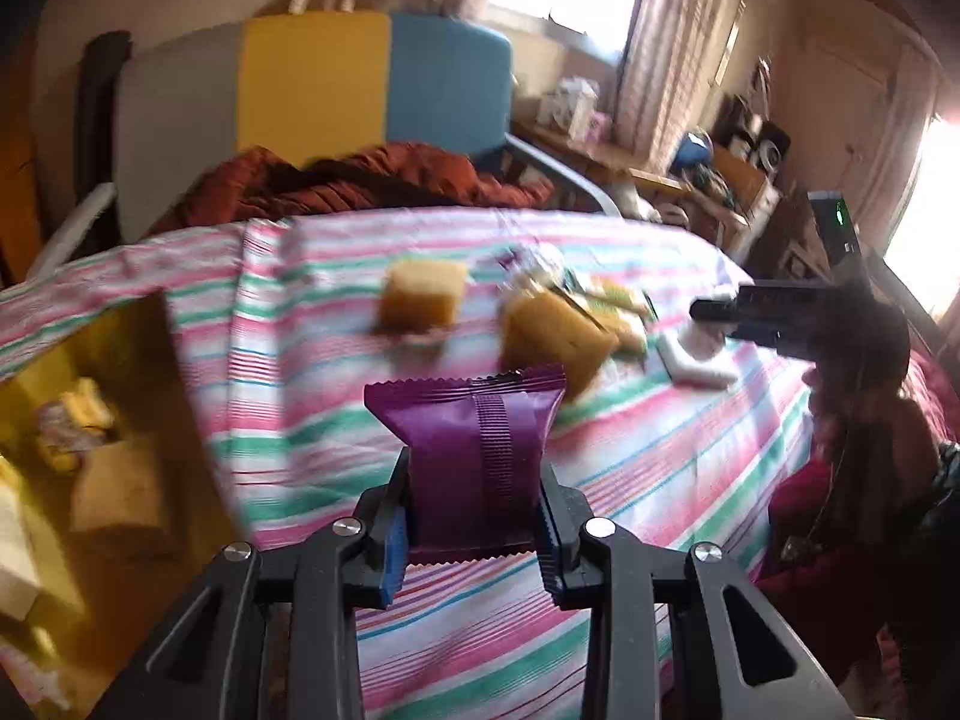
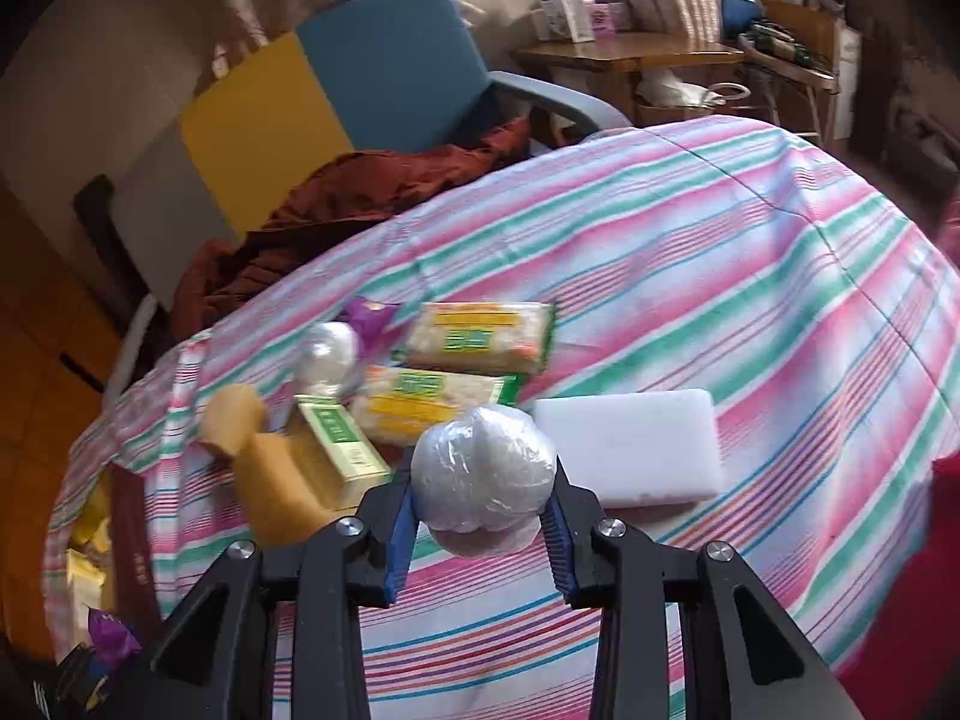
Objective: Organize objects
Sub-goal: 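Carry packet and wrapped ball over the gold tray and release both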
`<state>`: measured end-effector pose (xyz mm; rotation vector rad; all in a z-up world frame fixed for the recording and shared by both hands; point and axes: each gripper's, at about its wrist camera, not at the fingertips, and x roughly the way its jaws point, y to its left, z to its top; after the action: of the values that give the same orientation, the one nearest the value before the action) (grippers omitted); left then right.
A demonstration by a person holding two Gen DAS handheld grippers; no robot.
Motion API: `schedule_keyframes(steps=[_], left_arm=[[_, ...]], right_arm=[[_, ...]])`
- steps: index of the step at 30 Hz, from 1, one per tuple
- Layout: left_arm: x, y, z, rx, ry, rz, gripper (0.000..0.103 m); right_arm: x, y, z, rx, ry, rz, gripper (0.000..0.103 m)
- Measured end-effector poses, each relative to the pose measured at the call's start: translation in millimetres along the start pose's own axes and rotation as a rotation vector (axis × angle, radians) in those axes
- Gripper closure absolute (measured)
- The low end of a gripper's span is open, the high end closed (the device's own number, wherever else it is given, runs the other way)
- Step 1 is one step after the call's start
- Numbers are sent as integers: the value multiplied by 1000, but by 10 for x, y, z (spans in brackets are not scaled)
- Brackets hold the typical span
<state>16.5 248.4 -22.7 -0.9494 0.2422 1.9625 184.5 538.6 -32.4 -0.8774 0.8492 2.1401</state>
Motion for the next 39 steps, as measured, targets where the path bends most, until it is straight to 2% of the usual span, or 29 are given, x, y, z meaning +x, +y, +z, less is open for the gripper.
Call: schedule_keyframes(steps=[4, 7, 11, 16, 21, 24, 25, 26, 27, 28, 29, 35, 37, 39], left_arm=[[-350, 289, -1, -76, -62, 49, 69], [-575, 578, -55, -136, -96, 119, 69], [-763, 991, -171, -225, -117, 208, 69], [-839, 1452, -290, -326, -106, 283, 69], [-878, 1681, -341, -351, -105, 328, 68], [-869, 1778, -360, -363, -89, 345, 66], [-861, 1819, -372, -375, -79, 350, 64], [-862, 1859, -393, -391, -75, 351, 59], [-868, 1886, -413, -406, -71, 349, 57], [-859, 1910, -423, -420, -67, 344, 57], [-865, 1933, -450, -429, -66, 340, 57], [-943, 1927, -530, -438, -82, 366, 55], [-965, 1904, -518, -431, -91, 380, 47], [-980, 1876, -483, -424, -97, 382, 34]], right_arm=[[-163, 368, -5, -68, -18, 76, 66], [-224, 761, -34, -147, -8, 156, 66], [-238, 1419, -154, -283, 21, 257, 66], [-148, 2296, -407, -435, 89, 383, 66], [36, 3076, -612, -562, 141, 440, 66], [220, 3481, -704, -613, 178, 441, 65], [280, 3586, -718, -618, 188, 439, 63], [329, 3681, -726, -619, 196, 443, 54], [365, 3760, -739, -625, 201, 451, 44], [393, 3815, -749, -630, 193, 444, 21], [389, 3872, -767, -635, 177, 433, 13], [281, 3815, -853, -628, 166, 426, 13], [249, 3739, -894, -622, 166, 415, 10], [233, 3656, -925, -605, 176, 409, 9]])
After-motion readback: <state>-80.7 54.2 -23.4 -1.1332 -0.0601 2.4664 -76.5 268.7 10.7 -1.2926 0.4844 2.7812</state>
